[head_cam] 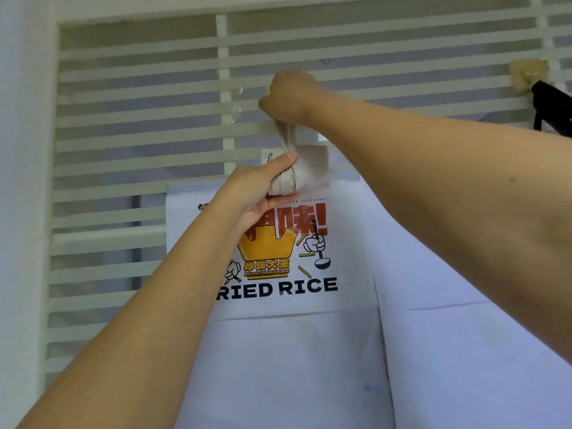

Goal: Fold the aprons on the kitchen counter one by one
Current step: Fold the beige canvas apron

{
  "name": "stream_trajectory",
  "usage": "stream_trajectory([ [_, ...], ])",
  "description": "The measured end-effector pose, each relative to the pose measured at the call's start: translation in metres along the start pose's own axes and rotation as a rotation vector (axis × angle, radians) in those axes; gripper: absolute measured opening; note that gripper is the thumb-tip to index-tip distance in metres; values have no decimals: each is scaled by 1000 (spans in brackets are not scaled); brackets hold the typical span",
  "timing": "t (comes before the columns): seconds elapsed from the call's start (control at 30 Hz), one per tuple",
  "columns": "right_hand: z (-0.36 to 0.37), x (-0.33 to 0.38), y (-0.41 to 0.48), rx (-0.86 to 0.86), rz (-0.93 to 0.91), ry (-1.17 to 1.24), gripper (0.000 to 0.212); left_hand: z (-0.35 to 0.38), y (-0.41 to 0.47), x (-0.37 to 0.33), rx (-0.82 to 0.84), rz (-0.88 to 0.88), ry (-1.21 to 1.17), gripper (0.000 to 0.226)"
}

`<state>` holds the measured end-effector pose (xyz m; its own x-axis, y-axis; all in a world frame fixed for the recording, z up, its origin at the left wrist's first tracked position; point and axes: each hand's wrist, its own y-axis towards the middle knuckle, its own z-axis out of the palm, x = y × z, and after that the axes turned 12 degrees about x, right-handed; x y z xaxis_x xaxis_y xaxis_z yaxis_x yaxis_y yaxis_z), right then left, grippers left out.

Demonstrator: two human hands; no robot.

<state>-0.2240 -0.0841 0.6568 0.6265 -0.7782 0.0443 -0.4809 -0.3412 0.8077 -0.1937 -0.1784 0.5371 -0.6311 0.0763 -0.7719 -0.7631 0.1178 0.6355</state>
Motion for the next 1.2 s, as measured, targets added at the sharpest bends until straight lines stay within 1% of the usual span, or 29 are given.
stream_trajectory([
  [0.07, 9, -1, -3, -36, 7, -8, 23, 3, -6, 5, 32, -13, 9, 24],
  [0.1, 13, -2, -5, -51, 5, 14, 11, 4, -10, 9, 44, -14, 2, 21],
  [0.13, 17, -4, -8, -69, -2, 50, 11, 5, -14, 12, 48, -8, -18, 19],
  [0.17, 18, -5, -12, -73, 4, 73, 26, 5, -17, 14, 44, 3, -38, 17],
  [0.2, 19, -6, -16, -56, -9, 91, 33, 4, -19, 15, 37, 13, -44, 16],
  [0.27, 20, -11, -29, -13, -57, 92, 31, 3, -22, 15, 23, 15, -7, 17],
  [0.3, 20, -12, -35, 6, -75, 100, 34, 1, -22, 15, 20, 9, 18, 19],
  [0.37, 20, -15, -52, 7, -114, 124, 50, 2, -23, 16, 19, -22, 21, 20],
  [0.4, 22, -16, -64, -18, -128, 166, 54, 2, -25, 17, 13, -47, 18, 22],
  [0.47, 33, -21, -93, -63, -171, 261, 54, 1, -28, 19, -29, -114, 44, 32],
  [0.5, 41, -26, -108, -61, -197, 272, 53, 0, -30, 20, -56, -146, 75, 36],
  [0.6, 64, -41, -143, -12, -250, 205, 50, 0, -35, 22, -123, -183, 157, 41],
  [0.7, 70, -47, -154, -1, -237, 224, 53, 3, -40, 21, -153, -203, 247, 45],
  [0.83, 57, -47, -165, -40, -191, 294, 53, 10, -54, 15, -160, -274, 326, 48],
  [0.9, 50, -46, -176, -95, -149, 323, 51, 15, -69, 13, -157, -318, 417, 44],
  [0.93, 47, -44, -183, -122, -138, 344, 49, 19, -79, 15, -154, -322, 472, 38],
  [1.0, 42, -42, -201, -156, -131, 398, 41, 28, -103, 30, -163, -255, 565, 27],
  [1.1, 43, -43, -242, -100, -87, 432, 31, 46, -146, 64, -230, -104, 638, 25],
  [1.13, 45, -44, -257, -78, -73, 413, 29, 51, -158, 75, -240, -87, 665, 23],
  [1.2, 57, -50, -289, -15, -37, 361, 28, 60, -183, 100, -218, -121, 710, 23],
])
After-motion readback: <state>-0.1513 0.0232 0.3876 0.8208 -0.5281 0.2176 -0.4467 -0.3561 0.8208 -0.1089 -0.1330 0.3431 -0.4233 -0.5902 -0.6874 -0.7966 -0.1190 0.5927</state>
